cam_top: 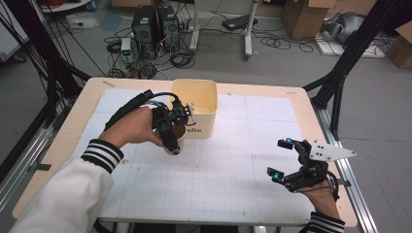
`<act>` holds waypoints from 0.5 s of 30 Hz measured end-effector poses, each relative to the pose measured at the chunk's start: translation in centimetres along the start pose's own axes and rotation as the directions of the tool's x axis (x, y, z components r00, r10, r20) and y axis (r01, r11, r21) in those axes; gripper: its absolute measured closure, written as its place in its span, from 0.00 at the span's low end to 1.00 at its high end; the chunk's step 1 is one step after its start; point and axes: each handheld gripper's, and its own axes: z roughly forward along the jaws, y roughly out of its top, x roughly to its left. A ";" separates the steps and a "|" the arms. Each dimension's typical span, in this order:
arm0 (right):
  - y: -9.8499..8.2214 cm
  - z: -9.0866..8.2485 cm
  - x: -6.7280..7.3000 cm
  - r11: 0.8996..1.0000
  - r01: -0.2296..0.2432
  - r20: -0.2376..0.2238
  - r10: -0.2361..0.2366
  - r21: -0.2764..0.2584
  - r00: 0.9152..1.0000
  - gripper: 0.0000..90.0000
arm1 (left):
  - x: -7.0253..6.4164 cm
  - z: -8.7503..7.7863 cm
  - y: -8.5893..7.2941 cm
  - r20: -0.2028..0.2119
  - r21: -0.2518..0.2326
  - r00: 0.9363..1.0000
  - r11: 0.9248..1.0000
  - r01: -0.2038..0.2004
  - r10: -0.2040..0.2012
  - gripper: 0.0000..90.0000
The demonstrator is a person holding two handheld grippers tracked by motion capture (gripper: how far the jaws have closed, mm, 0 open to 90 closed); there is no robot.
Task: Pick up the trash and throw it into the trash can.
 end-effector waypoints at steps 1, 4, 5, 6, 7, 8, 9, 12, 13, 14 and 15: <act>0.0 0.0 0.0 1.000 0.002 0.000 -0.002 -0.001 1.000 0.00 | 0.0 -0.3 0.1 0.000 -0.001 1.000 1.000 -0.004 0.004 0.39; 0.0 0.0 0.0 1.000 -0.002 0.000 0.002 0.001 1.000 0.00 | 0.1 -1.0 0.5 -0.001 -0.002 1.000 1.000 -0.011 0.011 0.39; 0.0 0.0 0.0 1.000 -0.002 0.000 0.002 0.001 1.000 0.00 | 0.2 -1.2 0.6 0.001 -0.002 1.000 1.000 -0.013 0.013 0.39; 0.0 0.0 0.0 1.000 0.000 0.000 0.000 0.002 1.000 0.00 | 0.2 -1.5 0.7 0.003 -0.003 1.000 1.000 -0.016 0.016 0.39; 0.0 0.0 0.0 1.000 -0.001 0.000 0.001 0.001 1.000 0.00 | 0.2 -2.0 0.9 0.004 -0.003 1.000 1.000 -0.021 0.021 0.39; 0.0 0.0 0.0 1.000 -0.001 0.000 0.001 0.001 1.000 0.00 | 0.2 -2.0 0.9 0.004 -0.003 1.000 1.000 -0.021 0.021 0.39; 0.0 0.0 0.0 1.000 0.000 0.000 0.000 0.001 1.000 0.00 | 0.3 -2.3 1.0 0.002 -0.003 1.000 1.000 -0.026 0.026 0.39; 0.0 0.0 0.0 1.000 -0.004 0.000 0.004 0.001 1.000 0.00 | 0.3 -3.3 1.2 0.001 -0.007 1.000 1.000 -0.030 0.030 0.39; 0.0 0.0 0.0 1.000 -0.004 0.001 0.004 0.002 1.000 0.00 | 0.4 -3.6 1.3 0.001 -0.007 0.999 0.999 -0.033 0.033 0.39; 0.0 0.0 0.0 1.000 -0.002 0.000 0.002 0.001 1.000 0.00 | 0.4 -4.0 1.5 0.000 -0.009 0.999 0.999 -0.034 0.034 0.39; 0.0 0.1 -0.1 1.000 0.004 0.001 -0.004 -0.003 1.000 0.00 | 0.5 -4.6 1.7 -0.007 -0.010 0.999 0.999 -0.039 0.039 0.39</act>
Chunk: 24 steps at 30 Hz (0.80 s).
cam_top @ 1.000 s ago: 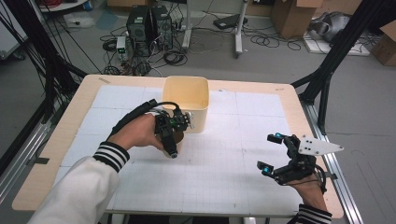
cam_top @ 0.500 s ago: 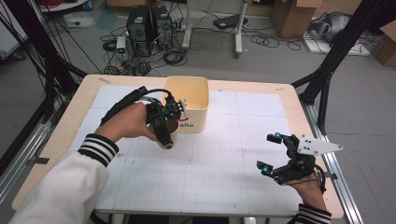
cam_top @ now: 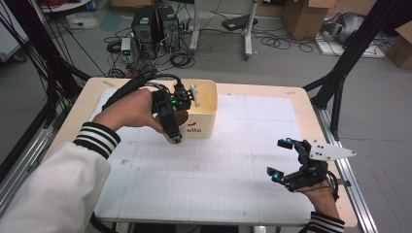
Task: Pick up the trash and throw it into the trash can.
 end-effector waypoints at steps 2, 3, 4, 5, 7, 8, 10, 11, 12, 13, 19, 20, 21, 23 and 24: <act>0.0 0.0 0.0 1.000 -0.001 -0.001 0.001 0.000 1.000 0.00 | 0.1 -0.4 0.1 0.000 -0.004 1.000 1.000 0.000 0.000 0.39; 0.0 0.0 0.0 1.000 -0.001 0.000 0.001 0.000 1.000 0.00 | 0.2 -0.7 0.2 0.003 -0.008 1.000 1.000 0.001 -0.001 0.39; 0.0 0.0 0.0 1.000 -0.006 0.000 0.006 0.001 1.000 0.00 | 0.3 -1.0 0.4 0.001 -0.012 1.000 1.000 0.000 0.000 0.39; 0.0 0.0 0.0 1.000 -0.002 0.000 0.002 -0.001 1.000 0.00 | 0.5 -1.3 0.5 -0.003 -0.012 1.000 1.000 -0.001 0.001 0.39; 0.0 0.0 0.0 1.000 -0.001 0.002 0.001 -0.004 1.000 0.00 | 0.7 -1.8 0.8 -0.003 -0.020 1.000 1.000 -0.003 0.003 0.39; 0.0 -0.1 0.0 1.000 -0.009 -0.001 0.009 -0.003 1.000 0.00 | 0.8 -2.3 1.1 0.001 -0.020 1.000 1.000 -0.006 0.006 0.39; 0.0 -0.1 -0.1 1.000 -0.003 0.000 0.003 -0.007 1.000 0.00 | 0.9 -2.5 1.3 -0.003 -0.017 1.000 1.000 -0.006 0.006 0.39; 0.0 -0.1 -0.1 1.000 -0.004 -0.001 0.004 -0.006 1.000 0.00 | 1.0 -2.8 1.5 -0.003 -0.012 1.000 1.000 -0.014 0.014 0.39; 0.0 -0.1 -0.1 1.000 -0.004 -0.001 0.004 -0.006 1.000 0.00 | 1.0 -3.0 1.6 -0.003 -0.015 1.000 1.000 -0.016 0.015 0.39; 0.0 -0.1 -0.1 1.000 -0.003 0.000 0.003 -0.004 1.000 0.00 | 1.2 -3.4 1.8 -0.002 -0.027 1.000 0.999 -0.025 0.025 0.39; 0.1 -0.1 -0.1 1.000 0.004 -0.001 -0.004 -0.010 1.000 0.00 | 1.6 -5.0 2.5 0.014 -0.028 0.999 0.999 -0.040 0.041 0.39; 0.2 -0.1 -0.1 1.000 0.003 -0.001 -0.003 -0.011 1.000 0.00 | 1.6 -5.3 2.5 0.011 -0.028 0.999 0.998 -0.047 0.047 0.39; 0.2 -0.1 -0.1 1.000 0.004 -0.001 -0.004 -0.010 1.000 0.00 | 1.6 -5.6 2.6 0.008 -0.028 0.999 0.998 -0.050 0.050 0.39; 0.1 -0.1 -0.1 1.000 -0.004 -0.003 0.004 -0.003 1.000 0.00 | 1.7 -6.2 2.7 0.012 -0.034 0.999 0.998 -0.049 0.050 0.39; 0.1 -0.1 -0.1 1.000 -0.004 -0.003 0.004 -0.004 1.000 0.00 | 1.7 -6.4 2.7 0.012 -0.036 0.999 0.998 -0.052 0.052 0.39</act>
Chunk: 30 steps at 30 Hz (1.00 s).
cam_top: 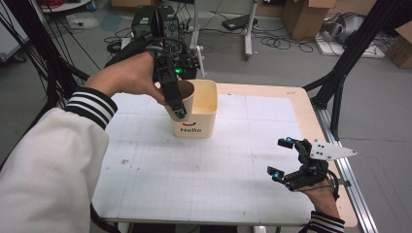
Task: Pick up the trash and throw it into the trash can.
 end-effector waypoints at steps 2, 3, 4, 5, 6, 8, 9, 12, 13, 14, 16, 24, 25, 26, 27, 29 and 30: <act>0.0 0.0 0.0 1.000 0.008 0.002 -0.008 -0.004 1.000 0.00 | 0.0 -0.4 0.1 0.001 0.002 1.000 1.000 -0.002 0.002 0.39; 0.0 0.0 0.0 1.000 0.004 0.002 -0.004 -0.003 1.000 0.00 | 0.0 -0.5 0.2 -0.002 0.002 1.000 1.000 -0.005 0.005 0.39; 0.0 0.0 0.0 1.000 0.002 0.003 -0.002 -0.001 1.000 0.00 | 0.0 -0.7 0.3 -0.005 0.002 1.000 1.000 -0.007 0.007 0.39; 0.0 -0.1 0.0 1.000 -0.001 0.003 0.001 -0.002 1.000 0.00 | 0.0 -0.9 0.4 -0.005 0.004 1.000 1.000 -0.012 0.012 0.40; 0.0 -0.1 0.0 1.000 -0.001 0.003 0.001 -0.005 1.000 0.00 | 0.0 -1.1 0.4 -0.004 0.003 1.000 1.000 -0.016 0.016 0.40; 0.0 -0.1 0.0 1.000 0.001 0.003 -0.001 -0.005 1.000 0.00 | 0.0 -1.3 0.6 -0.003 -0.011 1.000 1.000 -0.020 0.020 0.40; 0.1 -0.2 0.0 1.000 0.003 0.007 -0.003 -0.006 1.000 0.00 | 0.1 -1.3 0.7 -0.002 -0.008 1.000 1.000 -0.025 0.025 0.40; 0.1 -0.2 0.1 1.000 0.008 0.006 -0.008 -0.006 1.000 0.00 | 0.1 -1.1 0.8 -0.002 -0.002 1.000 1.000 -0.024 0.024 0.40; 0.2 -0.2 0.1 1.000 0.003 0.006 -0.003 -0.004 1.000 0.00 | 0.2 -1.1 0.8 0.001 0.001 1.000 1.000 -0.024 0.024 0.40; 0.2 -0.2 0.1 1.000 0.002 0.007 -0.002 -0.004 1.000 0.00 | 0.3 -1.0 0.9 0.000 0.003 1.000 1.000 -0.023 0.023 0.40; 0.2 -0.2 0.1 1.000 0.009 0.010 -0.009 -0.007 1.000 0.00 | 0.4 -0.9 0.9 0.013 0.007 1.000 1.000 -0.020 0.020 0.39; 0.2 -0.2 0.1 1.000 0.004 0.009 -0.004 0.000 1.000 0.00 | 1.6 -0.7 1.4 0.017 0.003 1.000 1.000 -0.009 0.009 0.39; 0.3 -0.2 0.2 1.000 0.009 0.013 -0.009 0.001 1.000 0.00 | 1.8 -0.7 1.5 0.014 0.000 1.000 1.000 -0.002 0.002 0.39; 0.3 -0.2 0.2 1.000 0.013 0.012 -0.013 0.001 1.000 0.00 | 2.1 -0.7 1.6 0.011 -0.002 1.000 1.000 0.007 -0.007 0.39; 0.3 -0.1 0.2 1.000 0.011 0.011 -0.011 0.001 1.000 0.00 | 2.5 -0.7 1.7 0.012 -0.006 1.000 1.000 0.012 -0.012 0.39; 0.4 -0.1 0.3 1.000 0.016 0.010 -0.016 0.001 1.000 0.00 | 3.0 -0.7 1.9 0.002 -0.012 1.000 0.999 0.029 -0.029 0.39; 0.4 -0.1 0.3 1.000 0.017 0.010 -0.017 0.003 1.000 0.00 | 3.2 -0.7 2.0 0.003 -0.014 0.999 0.999 0.036 -0.036 0.39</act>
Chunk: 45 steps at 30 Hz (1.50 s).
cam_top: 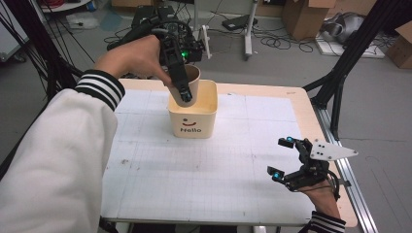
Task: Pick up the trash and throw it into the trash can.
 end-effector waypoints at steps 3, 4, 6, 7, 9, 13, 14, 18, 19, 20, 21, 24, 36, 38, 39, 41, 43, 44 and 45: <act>0.0 0.0 0.0 1.000 -0.006 -0.001 0.006 0.004 1.000 0.00 | 0.7 0.1 0.3 -0.009 0.006 1.000 1.000 0.021 -0.021 0.39; 0.0 0.0 0.0 1.000 0.003 0.002 -0.003 -0.001 1.000 0.00 | 0.9 0.1 0.4 -0.013 0.009 1.000 1.000 0.026 -0.025 0.39; 0.0 -0.1 0.0 1.000 -0.002 0.003 0.002 0.003 1.000 0.00 | 1.5 0.3 0.6 -0.008 -0.001 0.999 0.999 0.046 -0.046 0.39; 0.0 -0.1 0.0 1.000 -0.004 0.003 0.004 0.003 1.000 0.00 | 1.7 0.4 0.6 -0.011 0.001 0.999 0.999 0.046 -0.046 0.39; 0.0 0.0 0.0 1.000 0.001 0.002 -0.001 0.001 1.000 0.00 | 2.2 1.0 0.8 -0.014 0.009 0.998 0.998 0.056 -0.056 0.39; -0.1 0.1 0.0 1.000 0.002 0.001 -0.002 0.004 1.000 0.00 | 3.5 1.6 1.3 -0.016 -0.020 0.996 0.995 0.093 -0.093 0.39; -0.1 0.1 0.0 1.000 0.002 0.001 -0.002 0.004 1.000 0.00 | 3.5 1.6 1.3 -0.016 -0.020 0.996 0.995 0.093 -0.093 0.39; 0.0 0.0 0.0 1.000 0.001 0.001 -0.001 0.004 1.000 0.00 | 4.6 2.2 1.4 -0.031 -0.009 0.991 0.992 0.127 -0.127 0.39; 0.0 0.0 0.0 1.000 -0.001 0.002 0.001 0.005 1.000 0.00 | 4.8 2.3 1.5 -0.039 -0.005 0.991 0.992 0.124 -0.125 0.39; 0.0 0.0 -0.1 1.000 0.004 0.005 -0.004 0.003 1.000 0.00 | 5.1 2.5 1.5 -0.038 -0.007 0.989 0.990 0.141 -0.142 0.39; -0.1 -0.1 -0.1 1.000 -0.001 0.004 0.001 0.004 1.000 0.00 | 5.3 2.6 1.6 -0.045 -0.009 0.987 0.989 0.151 -0.151 0.39; -0.2 -0.1 -0.1 1.000 -0.004 0.007 0.004 0.009 1.000 0.00 | 6.0 3.0 2.0 -0.067 -0.022 0.980 0.982 0.187 -0.188 0.39; -0.2 0.0 -0.2 1.000 -0.004 0.008 0.004 0.015 1.000 0.00 | 7.9 4.1 2.5 -0.110 -0.047 0.955 0.961 0.273 -0.276 0.40; -0.2 0.0 -0.2 1.000 -0.005 0.008 0.005 0.015 1.000 0.00 | 8.3 4.3 2.5 -0.117 -0.055 0.947 0.954 0.295 -0.300 0.40; -0.2 0.0 -0.2 1.000 -0.004 0.009 0.004 0.015 1.000 0.00 | 8.5 4.4 2.6 -0.122 -0.055 0.944 0.951 0.304 -0.308 0.40; -0.2 -0.1 -0.2 1.000 -0.005 0.009 0.005 0.014 1.000 0.00 | 8.9 4.6 2.7 -0.124 -0.063 0.934 0.942 0.329 -0.334 0.40; -0.2 -0.1 -0.2 1.000 -0.005 0.010 0.005 0.014 1.000 0.00 | 9.0 4.6 2.7 -0.124 -0.070 0.931 0.939 0.338 -0.344 0.40; -0.2 0.0 -0.2 1.000 -0.006 0.009 0.006 0.013 1.000 0.00 | 9.2 4.6 2.8 -0.126 -0.075 0.927 0.935 0.348 -0.355 0.40; -0.2 0.0 -0.2 1.000 -0.005 0.010 0.005 0.018 1.000 0.00 | 9.2 4.6 2.9 -0.131 -0.085 0.922 0.931 0.356 -0.364 0.40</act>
